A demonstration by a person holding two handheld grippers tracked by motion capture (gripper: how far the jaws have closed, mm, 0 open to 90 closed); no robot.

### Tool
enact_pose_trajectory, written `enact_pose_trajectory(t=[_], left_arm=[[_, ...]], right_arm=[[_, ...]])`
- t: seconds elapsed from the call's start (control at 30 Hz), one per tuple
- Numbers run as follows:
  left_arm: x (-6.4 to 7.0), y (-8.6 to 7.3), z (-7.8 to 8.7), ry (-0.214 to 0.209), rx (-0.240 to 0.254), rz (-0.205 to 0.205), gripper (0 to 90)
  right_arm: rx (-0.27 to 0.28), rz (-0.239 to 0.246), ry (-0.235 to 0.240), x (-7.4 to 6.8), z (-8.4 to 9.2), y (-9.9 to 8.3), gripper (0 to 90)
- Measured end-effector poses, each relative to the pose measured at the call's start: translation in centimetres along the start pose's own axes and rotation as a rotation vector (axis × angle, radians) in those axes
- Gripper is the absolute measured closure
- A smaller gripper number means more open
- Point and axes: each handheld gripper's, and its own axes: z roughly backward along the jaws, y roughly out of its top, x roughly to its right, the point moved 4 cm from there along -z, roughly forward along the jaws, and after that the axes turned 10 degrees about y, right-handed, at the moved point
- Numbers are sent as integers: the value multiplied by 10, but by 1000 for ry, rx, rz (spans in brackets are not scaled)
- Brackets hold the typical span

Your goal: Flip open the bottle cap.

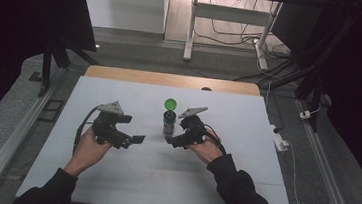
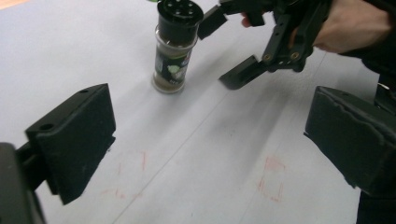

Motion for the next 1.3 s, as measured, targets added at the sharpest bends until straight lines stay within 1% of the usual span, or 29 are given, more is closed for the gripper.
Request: enact_pose_trajectory(t=[0.13, 0.2, 0.3, 0.4, 0.5, 0.6, 0.7, 0.87, 1.03, 1.17, 1.23, 1.3], left_arm=[[1, -9, 8, 8, -1, 16, 12], [1, -14, 11, 15, -2, 21, 5], [0, -20, 17, 29, 5, 29, 0], [1, -25, 23, 36, 13, 27, 0], [2, -30, 27, 50, 15, 9, 0], [3, -35, 32, 64, 7, 0, 0], [3, -41, 37, 76, 2, 5, 0], [2, -52, 48, 83, 4, 33, 0], [2, -66, 58, 86, 2, 59, 0], [4, -74, 67, 92, 9, 63, 0], [4, -78, 72, 98, 16, 63, 0], [4, -82, 76, 102, 18, 74, 0]], right_arm=[[-17, -10, 17, -4, 5, -5, 15], [-15, -15, 29, -7, 9, -6, 12], [-8, -7, 41, -12, 14, -8, 10], [-5, -2, 47, -18, 21, -11, 0], [-12, 3, 60, -24, 27, -15, 0], [-10, 7, 61, -29, 33, -19, 0], [2, 5, 48, -33, 39, -22, 0], [22, -4, 30, -39, 52, -30, 0], [54, -17, 13, -43, 70, -40, 0], [66, -20, -8, -45, 85, -51, 0], [73, -30, -19, -45, 93, -56, 0], [79, -41, -30, -46, 100, -62, 0]])
